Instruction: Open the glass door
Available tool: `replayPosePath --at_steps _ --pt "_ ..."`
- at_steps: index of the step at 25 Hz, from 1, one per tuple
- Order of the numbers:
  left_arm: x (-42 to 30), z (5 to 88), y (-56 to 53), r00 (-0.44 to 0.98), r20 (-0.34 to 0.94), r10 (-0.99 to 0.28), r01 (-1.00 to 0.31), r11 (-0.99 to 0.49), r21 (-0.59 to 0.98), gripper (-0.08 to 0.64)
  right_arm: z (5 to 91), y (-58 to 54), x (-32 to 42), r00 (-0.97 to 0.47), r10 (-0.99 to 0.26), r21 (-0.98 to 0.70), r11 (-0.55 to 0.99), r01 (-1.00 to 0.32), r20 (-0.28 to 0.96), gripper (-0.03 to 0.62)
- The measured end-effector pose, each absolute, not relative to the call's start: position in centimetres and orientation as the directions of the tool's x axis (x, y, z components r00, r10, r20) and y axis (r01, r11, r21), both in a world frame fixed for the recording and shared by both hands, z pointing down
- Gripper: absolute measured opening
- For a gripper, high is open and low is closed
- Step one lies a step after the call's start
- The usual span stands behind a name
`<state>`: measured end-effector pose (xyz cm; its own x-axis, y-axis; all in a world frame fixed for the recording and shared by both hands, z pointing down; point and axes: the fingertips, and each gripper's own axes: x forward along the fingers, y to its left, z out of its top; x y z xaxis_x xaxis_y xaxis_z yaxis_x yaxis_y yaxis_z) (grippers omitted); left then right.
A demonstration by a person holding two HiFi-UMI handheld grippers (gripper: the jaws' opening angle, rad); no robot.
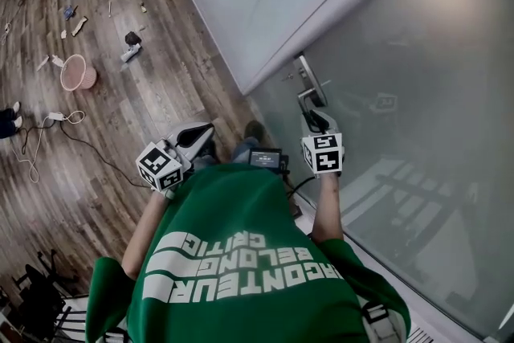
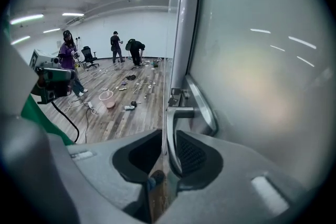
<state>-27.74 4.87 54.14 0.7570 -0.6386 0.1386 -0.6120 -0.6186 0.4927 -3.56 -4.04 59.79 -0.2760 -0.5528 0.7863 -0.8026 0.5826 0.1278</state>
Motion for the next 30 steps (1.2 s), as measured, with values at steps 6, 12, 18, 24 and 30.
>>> replayPosePath --at_steps 6,12,18,24,30 --pt "-27.9 53.3 3.8 0.729 0.149 -0.668 -0.646 -0.599 0.473 0.009 61.9 -5.2 -3.8 -0.229 -0.418 0.093 0.622 -0.778 0.879 0.075" --pt "-28.8 54.5 2.7 0.684 0.168 -0.71 -0.686 -0.549 0.477 0.009 64.6 -6.2 -4.4 -0.187 -0.255 0.029 0.66 -0.751 0.949 0.078" --pt "-29.3 54.2 2.3 0.638 0.173 -0.75 -0.72 -0.503 0.478 0.009 67.6 -6.6 -4.6 -0.082 -0.106 0.016 0.7 -0.714 0.991 0.052" --pt "-31.0 54.6 2.1 0.581 0.174 -0.795 -0.751 -0.441 0.491 0.009 68.5 -5.3 -5.1 -0.09 -0.017 -0.048 0.737 -0.675 0.996 -0.008" --pt "-30.9 54.5 1.5 0.579 0.161 -0.799 -0.745 -0.44 0.501 0.009 68.9 -4.7 -5.4 -0.18 -0.022 -0.103 0.747 -0.657 0.983 -0.008"
